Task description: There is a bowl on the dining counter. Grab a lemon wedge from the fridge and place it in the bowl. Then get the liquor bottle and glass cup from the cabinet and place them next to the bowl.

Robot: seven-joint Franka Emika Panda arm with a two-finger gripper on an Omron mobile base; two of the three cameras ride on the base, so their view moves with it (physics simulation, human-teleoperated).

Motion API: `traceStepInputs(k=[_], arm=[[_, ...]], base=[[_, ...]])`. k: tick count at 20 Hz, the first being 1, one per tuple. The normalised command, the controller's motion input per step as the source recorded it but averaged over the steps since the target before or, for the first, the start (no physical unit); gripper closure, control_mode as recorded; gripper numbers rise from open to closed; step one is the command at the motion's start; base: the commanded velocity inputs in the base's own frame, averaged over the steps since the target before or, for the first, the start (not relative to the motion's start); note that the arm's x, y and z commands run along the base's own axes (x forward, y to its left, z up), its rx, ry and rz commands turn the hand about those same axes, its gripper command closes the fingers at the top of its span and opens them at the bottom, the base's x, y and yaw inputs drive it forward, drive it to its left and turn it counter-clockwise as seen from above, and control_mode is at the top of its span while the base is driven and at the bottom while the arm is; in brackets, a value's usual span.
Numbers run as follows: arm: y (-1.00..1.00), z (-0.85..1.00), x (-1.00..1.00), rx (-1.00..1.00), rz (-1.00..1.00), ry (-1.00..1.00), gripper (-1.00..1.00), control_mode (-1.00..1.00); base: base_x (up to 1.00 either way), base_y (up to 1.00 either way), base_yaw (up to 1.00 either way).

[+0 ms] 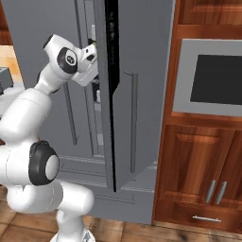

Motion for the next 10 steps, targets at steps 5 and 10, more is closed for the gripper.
traceStepInputs(k=[5, 10], arm=[[-0.7, 0.0, -0.66, 0.0, -0.1, -0.03, -1.0, -1.0], [-0.77, 0.02, -0.5, 0.0, -0.08, -0.03, -1.0, -1.0]], base=[[0.0, 0.0, 0.0], [0.0, 0.0, 0.0]])
